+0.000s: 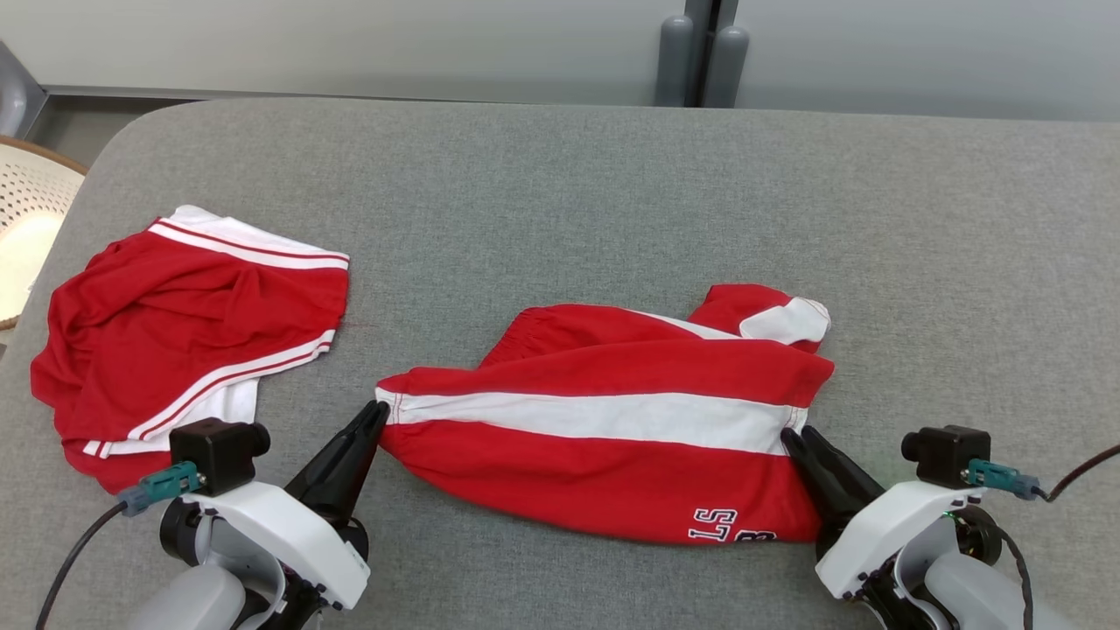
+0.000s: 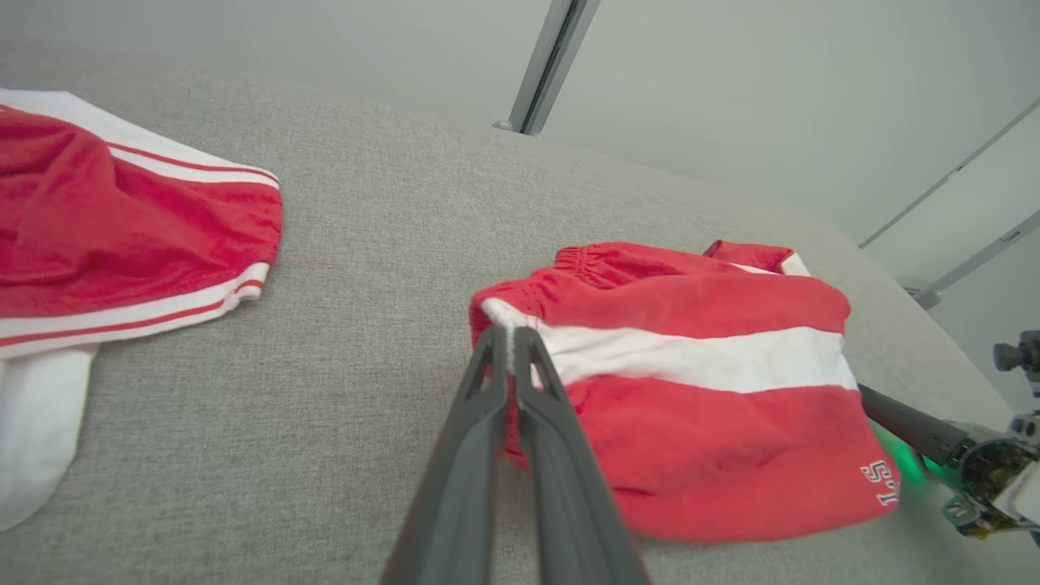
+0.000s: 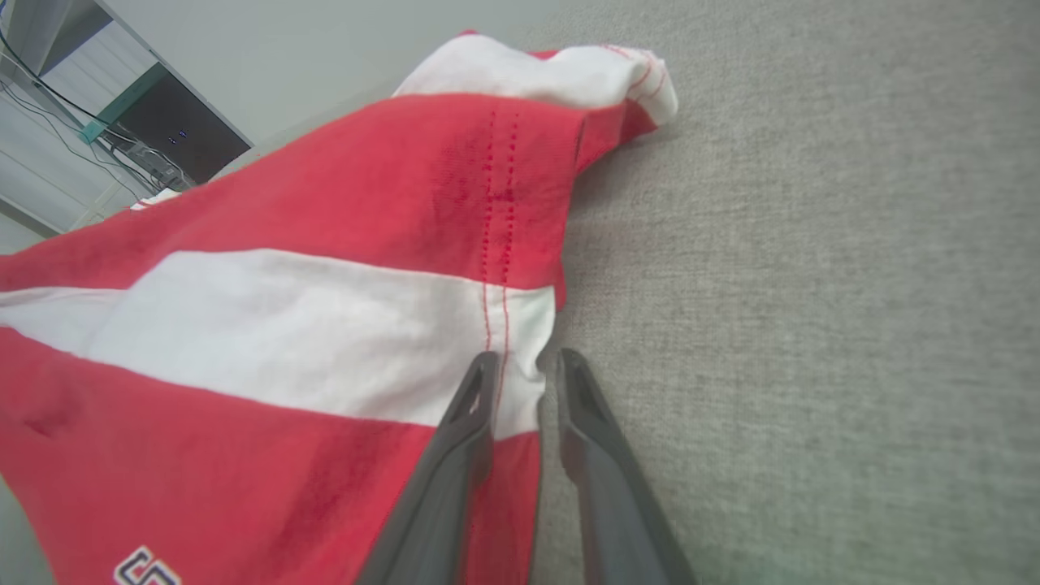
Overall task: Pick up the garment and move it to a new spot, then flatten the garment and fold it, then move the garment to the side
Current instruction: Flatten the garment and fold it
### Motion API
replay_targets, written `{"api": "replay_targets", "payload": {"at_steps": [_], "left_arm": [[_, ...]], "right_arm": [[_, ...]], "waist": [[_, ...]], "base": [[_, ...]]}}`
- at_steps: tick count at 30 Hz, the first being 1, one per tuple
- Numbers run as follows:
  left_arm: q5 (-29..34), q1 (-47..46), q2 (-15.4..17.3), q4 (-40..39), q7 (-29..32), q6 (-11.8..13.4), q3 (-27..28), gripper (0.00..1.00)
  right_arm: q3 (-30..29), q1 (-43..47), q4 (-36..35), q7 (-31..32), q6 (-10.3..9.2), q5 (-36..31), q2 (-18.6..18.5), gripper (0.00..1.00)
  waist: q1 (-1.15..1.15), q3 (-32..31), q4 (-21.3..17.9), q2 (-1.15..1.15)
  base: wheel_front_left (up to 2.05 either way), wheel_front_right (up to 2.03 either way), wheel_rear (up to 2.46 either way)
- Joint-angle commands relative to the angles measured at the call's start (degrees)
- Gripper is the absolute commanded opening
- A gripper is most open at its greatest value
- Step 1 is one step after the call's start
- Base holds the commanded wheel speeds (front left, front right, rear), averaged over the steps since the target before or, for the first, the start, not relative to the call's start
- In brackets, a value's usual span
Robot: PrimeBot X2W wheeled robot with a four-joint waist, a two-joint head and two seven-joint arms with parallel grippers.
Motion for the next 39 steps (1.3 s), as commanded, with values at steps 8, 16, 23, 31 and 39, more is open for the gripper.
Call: {"api": "replay_targets", "payload": {"at_steps": [8,16,23,31,39], "left_arm": [[0.34,-0.85,-0.61,1.28,-1.19,-0.57,-0.12,0.00],[-0.08,-1.19,0.78,-1.33,-2.22,-0.45,1.30,0.00],[-1.46,-4.51,1.96,-6.70,-0.86,-1.61,3.13,0.00],[-0.95,-22.97,0.88,-11.25,4.27,-4.04,5.72,0.00],[5.32,-50.64,-6.51,-1.29,1.48,-5.69,7.12,0.00]], "right_arm": [[6.10,-1.93,-0.76,-1.31,-0.01,3.16,-2.36,0.00],[-3.82,-0.87,-10.36,-1.61,-0.01,0.14,-6.24,0.00],[-16.20,0.00,-21.04,-1.56,-0.02,-4.15,-7.62,0.00],[-25.02,-12.31,-26.93,-1.54,-0.02,-8.90,-7.84,0.00],[-33.82,-33.29,-24.49,-1.53,-0.02,-15.25,-5.73,0.00]], "waist": [[0.00,-0.07,-0.19,0.00],[0.00,-1.89,-2.91,0.00],[0.00,-1.93,-5.56,0.00],[0.00,4.09,-9.70,0.00],[0.00,13.95,-13.18,0.00]], "base": [[0.00,0.00,0.00],[0.00,0.00,0.00],[0.00,0.00,0.00],[0.00,0.00,0.00],[0.00,0.00,0.00]]}}
